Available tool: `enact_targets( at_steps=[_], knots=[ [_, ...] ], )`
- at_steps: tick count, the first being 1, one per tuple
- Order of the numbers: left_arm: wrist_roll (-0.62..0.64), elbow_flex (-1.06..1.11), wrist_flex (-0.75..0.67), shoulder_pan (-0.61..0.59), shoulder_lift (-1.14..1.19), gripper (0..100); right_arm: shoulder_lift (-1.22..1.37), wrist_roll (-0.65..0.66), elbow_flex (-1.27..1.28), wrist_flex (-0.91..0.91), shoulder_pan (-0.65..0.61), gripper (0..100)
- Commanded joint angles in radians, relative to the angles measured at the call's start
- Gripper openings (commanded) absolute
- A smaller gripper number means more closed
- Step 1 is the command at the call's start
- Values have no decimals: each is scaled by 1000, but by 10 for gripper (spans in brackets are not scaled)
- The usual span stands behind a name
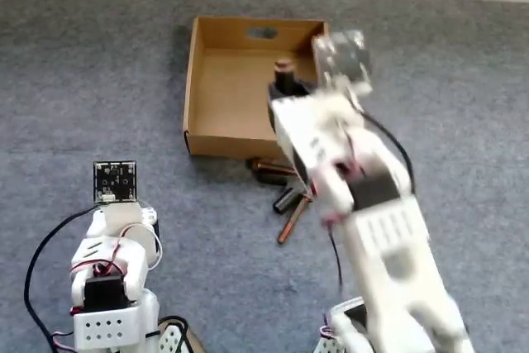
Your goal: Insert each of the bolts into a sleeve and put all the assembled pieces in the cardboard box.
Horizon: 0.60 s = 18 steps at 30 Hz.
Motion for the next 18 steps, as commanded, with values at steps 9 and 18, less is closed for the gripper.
enact_targets(
  at_steps=[9, 18],
  knots=[
    [-9, -35, -17, -7, -7, 10, 690, -12, -587, -4, 13, 7],
    [-9, -35, -17, -7, -7, 10, 1059, -15, -843, 39, 24, 7]
  ],
)
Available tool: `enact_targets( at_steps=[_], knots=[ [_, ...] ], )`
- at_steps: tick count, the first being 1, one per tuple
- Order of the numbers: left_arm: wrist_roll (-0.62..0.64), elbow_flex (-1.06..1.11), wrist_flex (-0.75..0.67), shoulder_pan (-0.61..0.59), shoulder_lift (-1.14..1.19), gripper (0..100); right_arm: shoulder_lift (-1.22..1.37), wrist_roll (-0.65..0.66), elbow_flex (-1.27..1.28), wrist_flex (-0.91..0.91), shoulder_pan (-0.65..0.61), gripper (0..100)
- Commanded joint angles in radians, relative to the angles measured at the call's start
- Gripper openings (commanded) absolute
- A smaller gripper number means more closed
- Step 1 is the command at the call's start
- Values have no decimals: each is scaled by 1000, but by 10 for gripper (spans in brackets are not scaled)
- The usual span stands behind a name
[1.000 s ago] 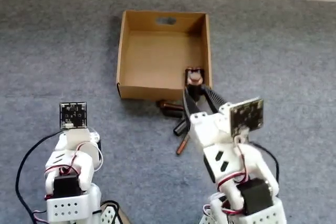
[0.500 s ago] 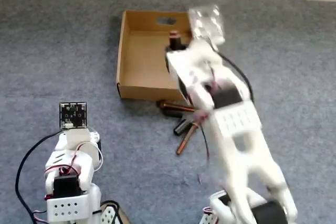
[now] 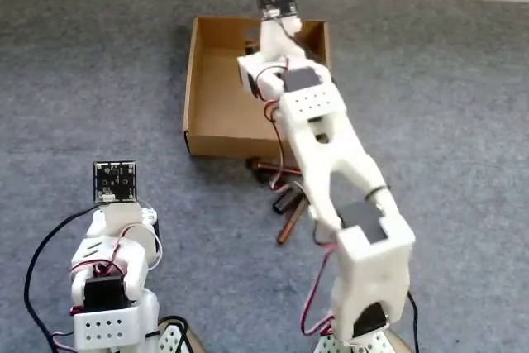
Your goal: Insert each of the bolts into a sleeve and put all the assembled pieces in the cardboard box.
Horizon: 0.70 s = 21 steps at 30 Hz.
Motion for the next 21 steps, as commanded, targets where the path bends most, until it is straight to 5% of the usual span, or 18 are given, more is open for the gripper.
enact_targets(
  at_steps=[1, 6, 21],
  knots=[
    [-9, -35, -17, -7, -7, 10, 65, -29, -139, 74, 33, 7],
    [-9, -35, -17, -7, -7, 10, 163, -164, -292, 259, 77, 6],
    [-9, -35, -17, -7, -7, 10, 400, -133, -661, 630, 76, 6]
  ],
)
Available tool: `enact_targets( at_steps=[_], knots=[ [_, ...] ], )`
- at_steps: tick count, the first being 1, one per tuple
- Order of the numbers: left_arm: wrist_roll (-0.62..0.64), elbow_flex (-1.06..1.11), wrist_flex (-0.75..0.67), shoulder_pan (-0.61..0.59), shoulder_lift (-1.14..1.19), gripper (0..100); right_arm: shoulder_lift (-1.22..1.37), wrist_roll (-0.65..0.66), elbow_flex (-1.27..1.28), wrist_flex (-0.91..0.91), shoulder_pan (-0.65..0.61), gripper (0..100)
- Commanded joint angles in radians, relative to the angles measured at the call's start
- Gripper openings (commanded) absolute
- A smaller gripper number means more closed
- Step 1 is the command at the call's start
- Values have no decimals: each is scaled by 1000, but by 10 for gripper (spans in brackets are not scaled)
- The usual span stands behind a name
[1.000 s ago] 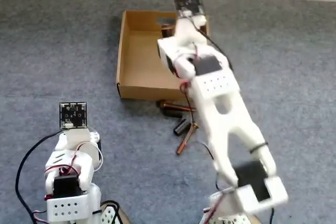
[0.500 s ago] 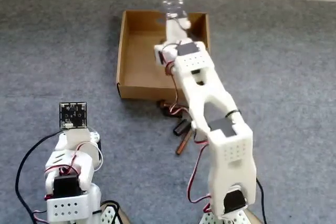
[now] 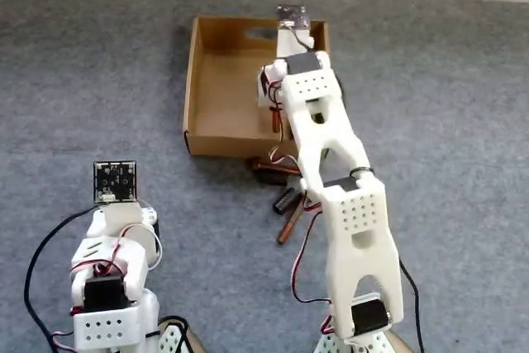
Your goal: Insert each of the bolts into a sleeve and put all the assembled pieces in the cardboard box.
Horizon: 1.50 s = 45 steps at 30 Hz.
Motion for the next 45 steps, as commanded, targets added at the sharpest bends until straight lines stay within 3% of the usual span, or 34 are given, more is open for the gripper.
enact_targets(
  at_steps=[1, 28, 33, 35, 45],
  knots=[
    [-9, -35, -17, -7, -7, 10, 7, 8, -99, 70, 10, 6],
    [-9, -41, -17, -7, -7, 10, 87, 5, -107, 171, 1, 10],
    [-9, -41, -17, -7, -7, 10, 76, 9, -113, 170, -2, 128],
    [-9, -41, -17, -7, -7, 10, 77, 12, -151, 176, -4, 174],
    [-9, -41, -17, -7, -7, 10, 81, 12, -585, 366, 1, 173]
  ],
)
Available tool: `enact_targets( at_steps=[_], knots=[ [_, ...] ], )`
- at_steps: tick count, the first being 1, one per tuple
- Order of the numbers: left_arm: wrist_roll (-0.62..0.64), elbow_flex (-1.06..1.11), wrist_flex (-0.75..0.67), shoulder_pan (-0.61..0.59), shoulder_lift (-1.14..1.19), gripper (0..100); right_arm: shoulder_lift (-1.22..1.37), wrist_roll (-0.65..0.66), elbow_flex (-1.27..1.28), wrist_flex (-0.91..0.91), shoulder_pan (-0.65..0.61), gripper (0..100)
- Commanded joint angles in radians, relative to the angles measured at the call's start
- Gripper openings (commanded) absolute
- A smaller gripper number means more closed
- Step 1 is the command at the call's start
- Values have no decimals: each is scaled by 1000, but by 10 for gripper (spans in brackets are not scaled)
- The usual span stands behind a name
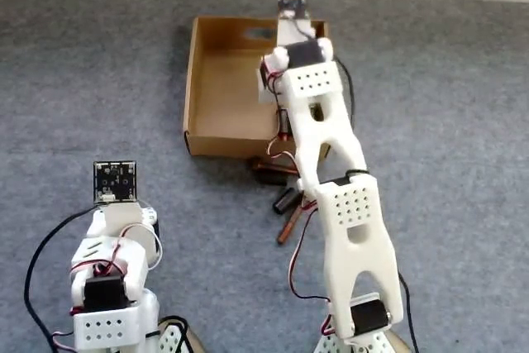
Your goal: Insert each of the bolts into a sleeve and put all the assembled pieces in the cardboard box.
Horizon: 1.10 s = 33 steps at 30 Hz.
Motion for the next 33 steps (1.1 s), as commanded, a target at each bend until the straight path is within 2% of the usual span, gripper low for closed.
enact_targets(
  at_steps=[1, 5, 14, 16, 19, 25, 33],
  knots=[
    [-9, -41, -17, -7, -7, 10, -21, 15, -234, 88, 4, 172],
    [-9, -41, -17, -7, -7, 10, -16, 15, -341, 170, 4, 169],
    [-9, -41, -18, -7, -7, 10, -58, 8, -311, 185, -15, 169],
    [-9, -41, -20, -7, -7, 10, -120, 8, -239, 185, -27, 159],
    [-9, -41, -20, -7, -7, 10, -283, 8, -21, 185, -61, 135],
    [-9, -41, -23, -7, -7, 10, -593, 8, 573, 163, -111, 134],
    [-9, -41, -21, -7, -7, 10, -937, 69, 1290, -156, -171, 134]
  ],
)
